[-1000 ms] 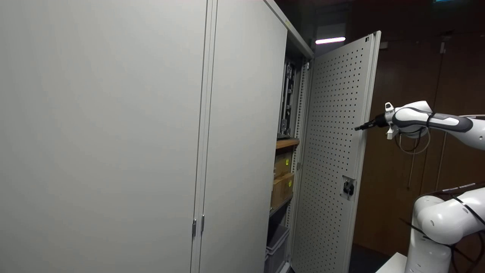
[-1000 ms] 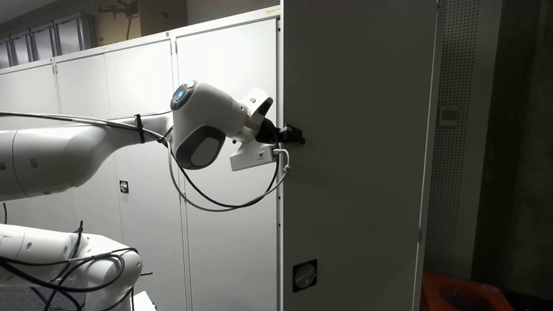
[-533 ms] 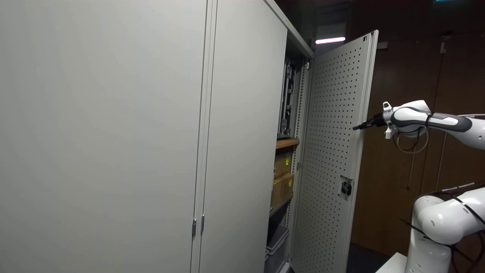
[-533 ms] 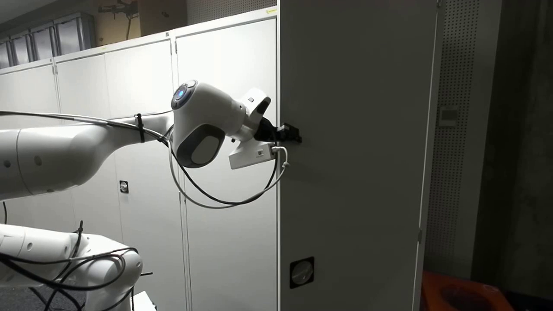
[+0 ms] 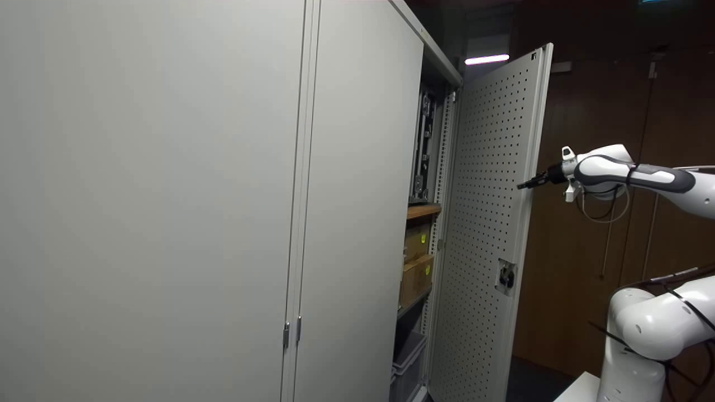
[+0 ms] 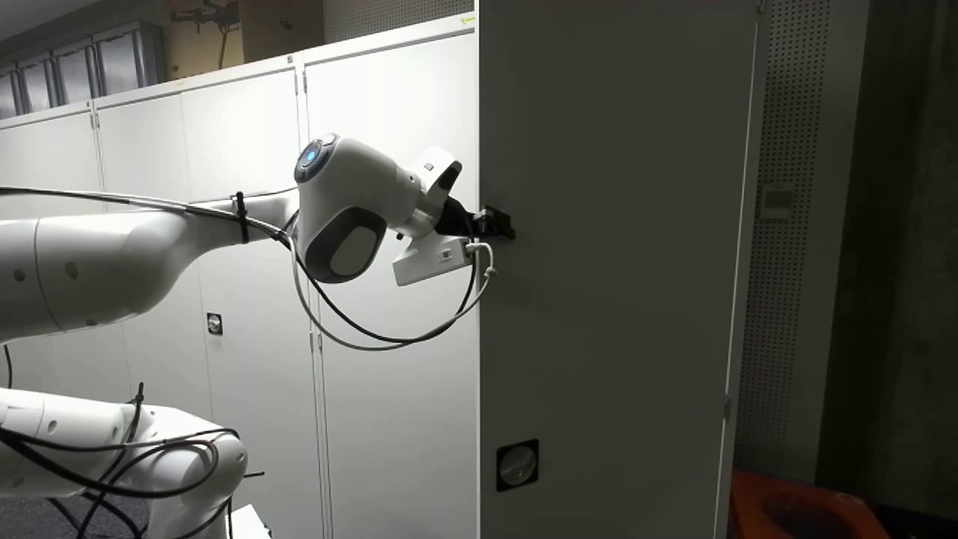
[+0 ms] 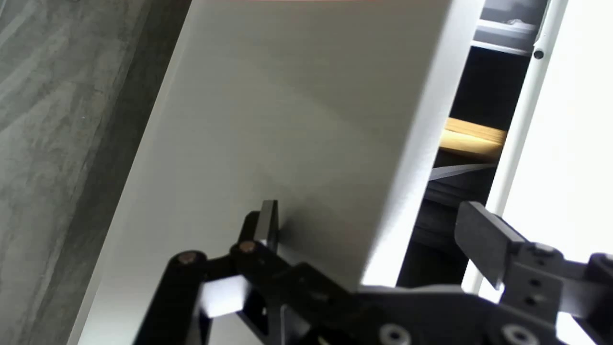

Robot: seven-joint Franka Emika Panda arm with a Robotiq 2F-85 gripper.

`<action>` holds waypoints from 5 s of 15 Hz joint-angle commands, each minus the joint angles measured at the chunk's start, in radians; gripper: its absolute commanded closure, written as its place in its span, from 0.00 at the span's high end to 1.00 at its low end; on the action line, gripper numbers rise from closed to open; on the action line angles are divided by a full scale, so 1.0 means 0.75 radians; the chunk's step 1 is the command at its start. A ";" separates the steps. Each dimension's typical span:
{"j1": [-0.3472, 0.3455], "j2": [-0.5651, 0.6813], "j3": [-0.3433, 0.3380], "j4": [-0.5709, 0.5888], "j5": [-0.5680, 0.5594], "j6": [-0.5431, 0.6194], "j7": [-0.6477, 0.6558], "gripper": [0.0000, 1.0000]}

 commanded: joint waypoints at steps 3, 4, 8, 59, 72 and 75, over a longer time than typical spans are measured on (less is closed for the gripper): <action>0.030 0.017 0.047 0.011 0.061 -0.017 -0.055 1.00; 0.034 0.022 0.051 0.012 0.063 -0.017 -0.054 1.00; 0.043 0.045 0.069 0.016 0.070 -0.016 -0.053 1.00; 0.134 0.392 0.286 0.195 0.355 -0.046 -0.140 1.00; 0.168 0.437 0.285 0.264 0.501 -0.140 -0.292 1.00; 0.162 0.443 0.288 0.280 0.542 -0.181 -0.324 1.00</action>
